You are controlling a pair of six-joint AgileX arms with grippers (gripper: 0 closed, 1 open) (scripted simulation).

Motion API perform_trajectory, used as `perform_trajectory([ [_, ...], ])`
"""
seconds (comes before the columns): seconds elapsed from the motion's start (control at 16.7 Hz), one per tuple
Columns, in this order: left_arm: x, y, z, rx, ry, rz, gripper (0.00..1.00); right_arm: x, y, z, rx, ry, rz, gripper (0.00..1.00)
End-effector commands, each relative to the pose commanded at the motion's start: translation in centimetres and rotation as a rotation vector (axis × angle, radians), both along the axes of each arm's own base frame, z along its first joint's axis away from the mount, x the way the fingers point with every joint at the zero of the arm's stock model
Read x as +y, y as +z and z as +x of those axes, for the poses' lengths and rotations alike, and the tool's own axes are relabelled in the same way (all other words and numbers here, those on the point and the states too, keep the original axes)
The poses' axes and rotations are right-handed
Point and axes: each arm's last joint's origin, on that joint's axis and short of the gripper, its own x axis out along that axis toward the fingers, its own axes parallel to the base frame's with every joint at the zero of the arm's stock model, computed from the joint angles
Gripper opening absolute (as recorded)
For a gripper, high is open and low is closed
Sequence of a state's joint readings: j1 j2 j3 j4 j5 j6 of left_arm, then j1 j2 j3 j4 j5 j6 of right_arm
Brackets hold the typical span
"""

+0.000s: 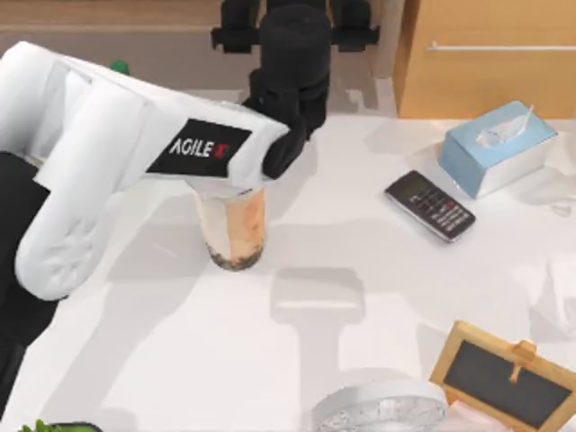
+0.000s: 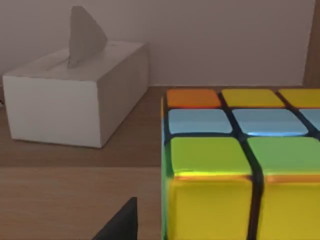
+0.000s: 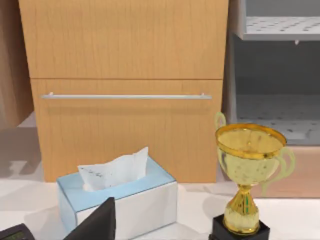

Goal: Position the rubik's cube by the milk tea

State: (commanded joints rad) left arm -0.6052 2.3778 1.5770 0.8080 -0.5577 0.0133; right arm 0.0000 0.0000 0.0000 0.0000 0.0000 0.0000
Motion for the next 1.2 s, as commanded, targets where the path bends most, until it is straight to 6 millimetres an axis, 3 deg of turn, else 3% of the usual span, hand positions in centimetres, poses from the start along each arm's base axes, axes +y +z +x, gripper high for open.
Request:
perform_trajectory([
  [0.54,0.0,0.0,0.0,0.0,0.0,0.0,0.02,0.0,0.0,0.0,0.0,0.0,0.0,1.0],
  [1.2,-0.05,0.56,-0.04,-0.001,0.006,-0.005,0.0,0.0,0.0,0.0,0.0,0.0,0.0,1.0],
])
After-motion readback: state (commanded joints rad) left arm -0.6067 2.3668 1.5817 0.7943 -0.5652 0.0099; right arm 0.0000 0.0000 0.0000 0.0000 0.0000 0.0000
